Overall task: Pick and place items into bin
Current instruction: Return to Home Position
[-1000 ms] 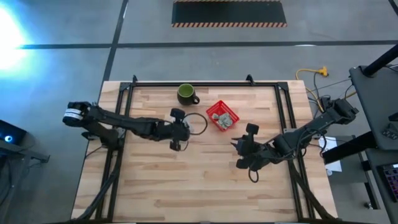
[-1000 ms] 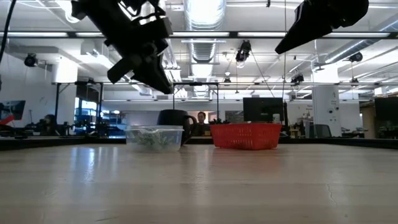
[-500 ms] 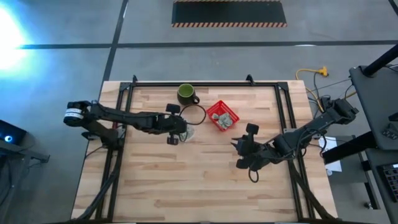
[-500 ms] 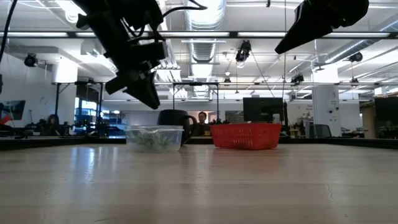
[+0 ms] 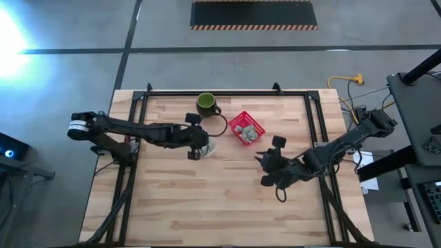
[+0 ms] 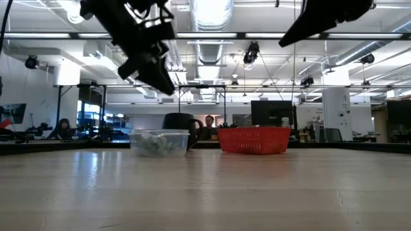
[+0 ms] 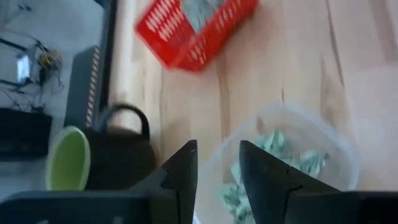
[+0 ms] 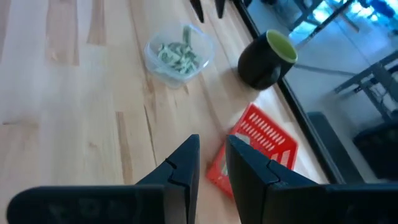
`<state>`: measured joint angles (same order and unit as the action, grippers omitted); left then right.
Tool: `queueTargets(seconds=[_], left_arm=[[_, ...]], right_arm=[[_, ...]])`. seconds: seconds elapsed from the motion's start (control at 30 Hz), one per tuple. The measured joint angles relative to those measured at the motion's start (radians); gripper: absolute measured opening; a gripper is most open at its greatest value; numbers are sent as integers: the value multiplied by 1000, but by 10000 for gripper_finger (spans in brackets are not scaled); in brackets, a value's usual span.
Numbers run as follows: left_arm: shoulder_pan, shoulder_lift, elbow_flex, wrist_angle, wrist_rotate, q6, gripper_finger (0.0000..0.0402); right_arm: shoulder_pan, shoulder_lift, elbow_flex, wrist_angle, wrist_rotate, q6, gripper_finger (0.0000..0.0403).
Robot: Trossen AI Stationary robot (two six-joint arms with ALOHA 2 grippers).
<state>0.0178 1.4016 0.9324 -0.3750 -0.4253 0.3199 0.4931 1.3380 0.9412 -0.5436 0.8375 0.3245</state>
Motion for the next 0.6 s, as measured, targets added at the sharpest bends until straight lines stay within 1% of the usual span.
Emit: queueTargets(seconds=[0.1,0.17,0.23,0.27,0.33,0.4,0.43,0.5,0.53,0.6], left_arm=[[-8,-34,16,-2,-17,21,102],[-7,-65,13,20,-19,96,102],[1,-96,-9,132,-14,176,102],[14,-116,-19,196,10,221,102],[58,-167,-40,333,94,288,102],[121,-224,-65,456,200,293,102],[155,-251,-77,496,257,275,102],[213,-304,-97,532,344,217,102],[234,-329,-104,534,367,193,102],[263,-384,-122,529,372,149,102]], right_arm=[[0,-1,29,1,1,-66,68],[0,-1,44,5,8,-130,68],[0,-1,54,15,64,-170,68],[0,-3,54,29,106,-194,68],[-1,-12,53,56,188,-258,68],[-14,-32,52,94,222,-329,68],[-24,-47,52,123,218,-365,68],[-38,-87,52,159,169,-422,68],[-44,-107,52,171,134,-439,68],[-52,-155,52,174,75,-458,68]])
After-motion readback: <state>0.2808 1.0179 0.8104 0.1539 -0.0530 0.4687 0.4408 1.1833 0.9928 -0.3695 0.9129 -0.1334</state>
